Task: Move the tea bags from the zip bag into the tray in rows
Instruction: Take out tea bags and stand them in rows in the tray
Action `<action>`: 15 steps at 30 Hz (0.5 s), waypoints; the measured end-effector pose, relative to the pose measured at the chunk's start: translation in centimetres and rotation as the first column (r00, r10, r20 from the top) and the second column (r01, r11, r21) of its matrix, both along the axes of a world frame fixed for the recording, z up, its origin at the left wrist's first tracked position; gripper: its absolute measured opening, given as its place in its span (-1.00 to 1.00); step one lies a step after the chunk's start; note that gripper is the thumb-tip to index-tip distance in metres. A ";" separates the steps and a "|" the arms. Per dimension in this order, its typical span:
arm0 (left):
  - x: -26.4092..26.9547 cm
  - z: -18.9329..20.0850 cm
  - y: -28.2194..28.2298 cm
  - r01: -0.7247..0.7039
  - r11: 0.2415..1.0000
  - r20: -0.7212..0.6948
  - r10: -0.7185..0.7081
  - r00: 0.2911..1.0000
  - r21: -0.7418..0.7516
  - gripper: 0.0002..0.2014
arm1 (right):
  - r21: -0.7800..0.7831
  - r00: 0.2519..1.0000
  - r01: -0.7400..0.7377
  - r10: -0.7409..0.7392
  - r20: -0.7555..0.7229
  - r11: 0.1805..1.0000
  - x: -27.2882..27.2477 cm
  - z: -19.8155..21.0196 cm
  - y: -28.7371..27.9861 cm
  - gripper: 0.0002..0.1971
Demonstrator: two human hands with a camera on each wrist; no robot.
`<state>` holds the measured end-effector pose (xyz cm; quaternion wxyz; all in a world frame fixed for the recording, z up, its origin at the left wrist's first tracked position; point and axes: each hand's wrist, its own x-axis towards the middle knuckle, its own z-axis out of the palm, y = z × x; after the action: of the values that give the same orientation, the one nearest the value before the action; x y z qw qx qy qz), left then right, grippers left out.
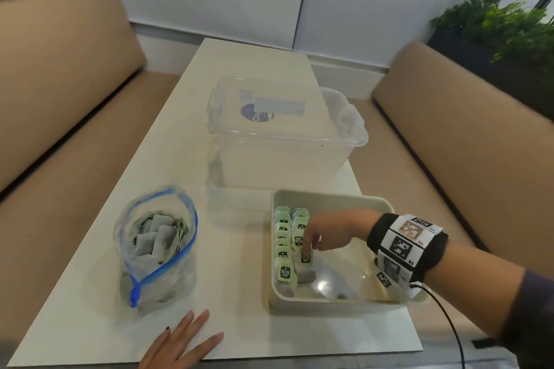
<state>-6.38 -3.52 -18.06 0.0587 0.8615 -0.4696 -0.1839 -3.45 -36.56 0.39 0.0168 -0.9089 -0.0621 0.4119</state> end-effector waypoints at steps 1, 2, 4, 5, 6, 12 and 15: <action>-0.1 0.0 0.1 -0.011 1.000 0.044 0.011 0.999 0.010 -0.26 | -0.003 1.000 0.005 -0.005 0.002 1.000 0.1 -0.1 0.0 -0.57; -0.4 -0.4 0.2 -0.025 1.000 0.093 0.026 0.995 -0.006 -0.25 | -0.005 1.000 0.010 -0.010 0.007 1.000 0.1 -0.1 0.0 -0.57; -0.4 -0.4 0.3 -0.017 0.999 0.098 0.013 0.995 0.034 -0.23 | 0.001 1.000 0.019 -0.019 0.013 1.000 0.1 -0.2 -0.1 -0.57; -0.1 -0.5 0.3 -0.034 0.998 0.131 0.028 0.991 0.046 -0.21 | 0.004 1.000 0.018 -0.018 0.019 1.000 0.2 -0.2 -0.1 -0.57; 0.0 -0.7 0.3 -0.035 0.999 0.143 0.033 0.989 0.012 -0.21 | 0.002 0.999 0.016 -0.016 0.030 1.000 0.2 -0.1 -0.1 -0.57; 1.1 1.5 1.8 0.134 0.976 -0.329 -0.070 0.942 0.174 -0.42 | 0.087 0.988 0.019 -0.032 0.153 0.996 1.1 3.6 0.5 -0.64; -0.2 3.0 3.6 -0.158 0.820 -0.340 -0.047 0.939 -0.551 -0.44 | 0.191 0.970 -0.036 -0.012 0.241 0.981 2.3 6.9 3.0 -0.71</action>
<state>-6.63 0.07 -15.06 0.3987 0.7730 -0.4600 -0.1786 -1.16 -33.52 7.32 0.0950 -0.9459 -0.1091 0.2904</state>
